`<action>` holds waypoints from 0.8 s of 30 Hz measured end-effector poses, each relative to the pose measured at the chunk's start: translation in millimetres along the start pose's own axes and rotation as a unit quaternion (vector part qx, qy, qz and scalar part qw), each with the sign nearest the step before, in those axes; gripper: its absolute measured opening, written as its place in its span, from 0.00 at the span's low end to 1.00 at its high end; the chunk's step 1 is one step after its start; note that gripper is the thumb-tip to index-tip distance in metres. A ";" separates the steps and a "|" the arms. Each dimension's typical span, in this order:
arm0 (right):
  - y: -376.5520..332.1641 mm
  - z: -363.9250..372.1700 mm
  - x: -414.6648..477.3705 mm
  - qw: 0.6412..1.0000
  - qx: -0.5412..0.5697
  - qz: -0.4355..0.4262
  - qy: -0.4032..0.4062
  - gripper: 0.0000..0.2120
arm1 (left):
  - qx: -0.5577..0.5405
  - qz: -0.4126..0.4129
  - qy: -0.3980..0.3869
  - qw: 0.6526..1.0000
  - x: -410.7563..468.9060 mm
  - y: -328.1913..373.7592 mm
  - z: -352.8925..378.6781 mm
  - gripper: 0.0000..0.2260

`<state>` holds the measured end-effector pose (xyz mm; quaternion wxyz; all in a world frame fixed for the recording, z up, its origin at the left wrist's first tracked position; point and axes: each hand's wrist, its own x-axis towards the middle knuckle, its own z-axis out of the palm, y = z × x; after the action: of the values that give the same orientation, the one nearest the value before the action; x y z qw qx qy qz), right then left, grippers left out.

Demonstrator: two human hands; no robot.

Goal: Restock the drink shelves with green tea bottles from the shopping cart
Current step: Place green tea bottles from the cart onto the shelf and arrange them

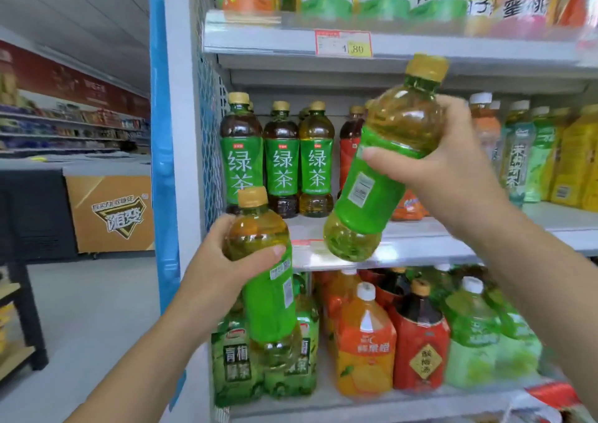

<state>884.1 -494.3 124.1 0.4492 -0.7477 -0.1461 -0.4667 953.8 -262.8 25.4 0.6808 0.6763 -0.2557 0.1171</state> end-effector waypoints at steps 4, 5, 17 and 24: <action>-0.8 22.9 35.5 0.999 -0.009 -0.034 -0.014 0.30 | 0.054 0.057 0.063 0.995 25.3 15.5 -16.7 0.25; 2.5 30.7 40.6 0.999 -0.008 -0.036 -0.021 0.31 | 0.054 0.061 0.066 0.995 31.0 16.3 -18.8 0.23; 48.9 105.2 81.1 0.992 0.083 0.031 -0.093 0.32 | -0.062 0.002 0.059 0.996 57.8 -11.6 -20.3 0.27; 71.0 118.0 78.6 0.983 0.110 0.056 -0.133 0.31 | -0.024 -0.003 0.019 1.000 54.4 -19.7 -14.0 0.20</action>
<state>1037.2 -454.0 132.3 0.5308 -0.7563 -0.2126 -0.3179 1012.2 -260.4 36.5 0.7019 0.6582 -0.2435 0.1216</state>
